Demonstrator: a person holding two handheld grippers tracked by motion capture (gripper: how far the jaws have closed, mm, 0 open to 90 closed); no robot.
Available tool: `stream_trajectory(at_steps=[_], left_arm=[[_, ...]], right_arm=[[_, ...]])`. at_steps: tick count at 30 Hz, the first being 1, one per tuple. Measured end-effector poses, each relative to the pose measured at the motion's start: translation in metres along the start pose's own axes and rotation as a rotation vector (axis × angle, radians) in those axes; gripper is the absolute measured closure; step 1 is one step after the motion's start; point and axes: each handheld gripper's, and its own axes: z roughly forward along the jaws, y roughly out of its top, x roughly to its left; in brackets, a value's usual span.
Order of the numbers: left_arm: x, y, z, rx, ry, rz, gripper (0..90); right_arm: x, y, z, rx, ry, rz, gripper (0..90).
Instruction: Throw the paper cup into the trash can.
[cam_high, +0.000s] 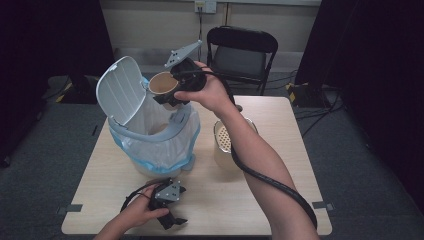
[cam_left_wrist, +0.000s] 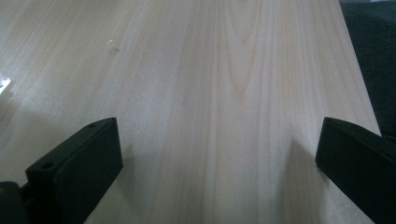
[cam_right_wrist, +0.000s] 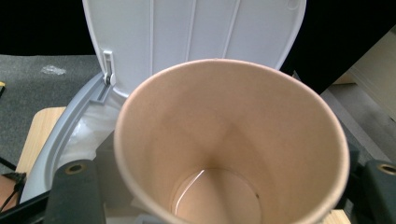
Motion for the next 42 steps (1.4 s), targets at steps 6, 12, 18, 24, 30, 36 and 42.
stream_trajectory(at_steps=[6, 12, 18, 24, 30, 36, 42], left_arm=[[0.0, 0.0, 0.0, -0.001, 0.0, 0.001, 0.0], [0.0, 0.0, 0.0, -0.001, 0.0, 0.0, 0.0], [0.0, 0.0, 0.0, -0.001, 0.0, -0.001, 0.0], [0.0, 0.0, 0.0, -0.002, -0.001, -0.001, 0.0], [0.0, 0.0, 0.0, 0.0, 0.0, 0.0, 0.0], [0.0, 0.0, 0.0, 0.0, -0.001, 0.0, 0.0], [0.0, 0.0, 0.0, 0.0, -0.001, 0.0, 0.0]], right_arm=[[0.001, 0.004, 0.009, -0.008, 0.011, -0.002, 25.5], [0.004, 0.007, 0.019, -0.003, 0.022, -0.013, 25.2], [0.007, 0.008, 0.027, -0.001, 0.048, 0.0, 22.4], [0.008, 0.006, 0.027, 0.0, 0.066, 0.005, 16.0], [0.007, 0.002, 0.018, -0.007, 0.074, 0.027, 16.3], [0.01, -0.006, 0.005, 0.003, 0.084, 0.021, 17.0], [0.011, -0.02, -0.007, 0.008, 0.084, 0.036, 17.1]])
